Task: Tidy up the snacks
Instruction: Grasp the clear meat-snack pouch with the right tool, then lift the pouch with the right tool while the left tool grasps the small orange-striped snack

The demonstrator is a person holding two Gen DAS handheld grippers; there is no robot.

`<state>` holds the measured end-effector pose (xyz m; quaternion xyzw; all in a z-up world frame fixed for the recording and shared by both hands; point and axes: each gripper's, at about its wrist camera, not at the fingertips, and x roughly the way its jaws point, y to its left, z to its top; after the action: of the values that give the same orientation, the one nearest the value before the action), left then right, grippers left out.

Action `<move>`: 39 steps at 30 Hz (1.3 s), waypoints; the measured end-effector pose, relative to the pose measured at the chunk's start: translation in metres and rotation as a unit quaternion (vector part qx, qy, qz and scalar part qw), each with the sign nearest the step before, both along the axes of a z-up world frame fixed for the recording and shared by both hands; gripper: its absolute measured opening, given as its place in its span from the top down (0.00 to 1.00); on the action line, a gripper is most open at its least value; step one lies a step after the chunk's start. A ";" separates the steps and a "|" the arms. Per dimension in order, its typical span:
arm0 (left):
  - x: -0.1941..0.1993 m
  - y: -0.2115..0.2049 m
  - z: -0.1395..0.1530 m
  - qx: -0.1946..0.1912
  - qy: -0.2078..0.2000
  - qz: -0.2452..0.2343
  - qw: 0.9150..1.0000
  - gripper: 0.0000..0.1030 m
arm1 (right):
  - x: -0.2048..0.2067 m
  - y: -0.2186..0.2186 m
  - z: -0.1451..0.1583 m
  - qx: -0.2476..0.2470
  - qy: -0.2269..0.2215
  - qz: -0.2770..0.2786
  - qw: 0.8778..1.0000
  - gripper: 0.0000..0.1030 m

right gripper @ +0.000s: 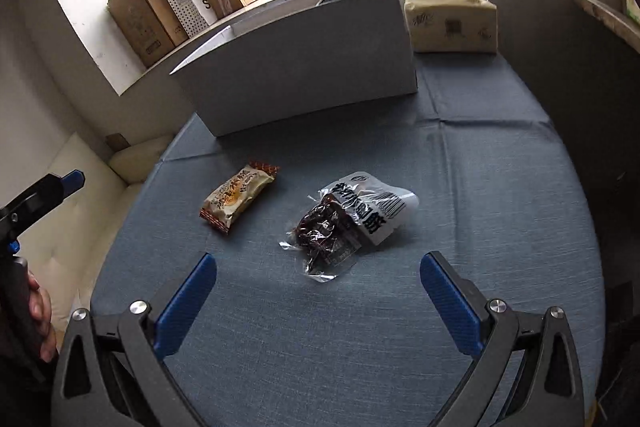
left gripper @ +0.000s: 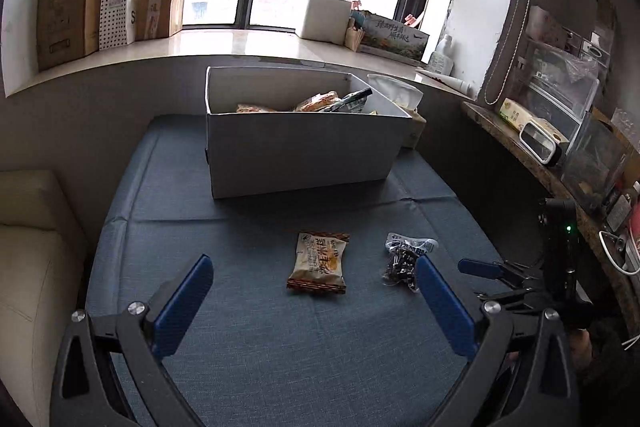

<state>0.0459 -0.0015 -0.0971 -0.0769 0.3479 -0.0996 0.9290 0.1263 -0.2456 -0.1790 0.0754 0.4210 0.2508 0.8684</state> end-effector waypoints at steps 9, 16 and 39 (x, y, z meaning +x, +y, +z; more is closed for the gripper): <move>0.003 0.003 -0.012 -0.003 0.011 0.006 1.000 0.00 | 0.029 0.020 -0.014 0.001 0.037 -0.006 0.999 0.00; 0.003 0.003 -0.015 -0.005 0.013 0.006 1.000 0.00 | 0.049 0.056 -0.017 -0.065 0.036 -0.044 0.996 0.00; 0.033 -0.010 -0.049 -0.002 0.068 -0.027 0.997 0.00 | 0.016 0.028 0.011 -0.094 -0.049 0.010 0.994 0.45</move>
<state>0.0788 -0.0114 -0.1460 -0.0760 0.4118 -0.1202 0.9001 0.1424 -0.2173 -0.1683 -0.0228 0.4007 0.2225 0.8885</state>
